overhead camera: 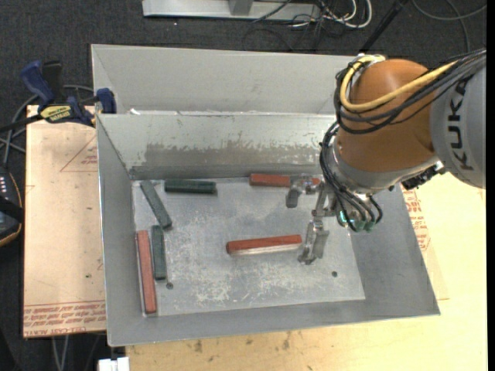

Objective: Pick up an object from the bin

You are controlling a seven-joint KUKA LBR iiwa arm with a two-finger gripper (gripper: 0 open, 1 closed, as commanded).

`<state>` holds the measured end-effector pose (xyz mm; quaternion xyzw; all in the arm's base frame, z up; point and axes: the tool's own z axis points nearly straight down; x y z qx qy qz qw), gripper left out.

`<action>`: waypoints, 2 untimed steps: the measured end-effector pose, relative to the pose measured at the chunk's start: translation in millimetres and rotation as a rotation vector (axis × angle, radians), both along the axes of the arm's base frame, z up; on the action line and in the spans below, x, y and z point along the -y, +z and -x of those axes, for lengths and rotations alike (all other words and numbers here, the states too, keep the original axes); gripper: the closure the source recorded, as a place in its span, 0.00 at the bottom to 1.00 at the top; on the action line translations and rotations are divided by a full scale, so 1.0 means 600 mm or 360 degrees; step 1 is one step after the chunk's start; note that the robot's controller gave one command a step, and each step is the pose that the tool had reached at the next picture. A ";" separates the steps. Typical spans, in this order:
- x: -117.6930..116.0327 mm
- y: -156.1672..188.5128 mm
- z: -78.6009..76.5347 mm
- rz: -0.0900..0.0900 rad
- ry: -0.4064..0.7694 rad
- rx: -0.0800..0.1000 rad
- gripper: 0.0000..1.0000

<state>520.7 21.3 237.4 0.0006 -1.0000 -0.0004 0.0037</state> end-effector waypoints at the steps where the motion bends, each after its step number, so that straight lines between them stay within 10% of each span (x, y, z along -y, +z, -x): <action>1: 0.012 0.191 -0.013 0.0001 0.0354 0.0030 0.00; 2: -0.018 -0.032 0.002 -0.0002 0.0165 0.0000 0.00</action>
Offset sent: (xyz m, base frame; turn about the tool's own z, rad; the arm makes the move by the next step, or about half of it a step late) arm 0.0058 -0.0072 0.1110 -0.2241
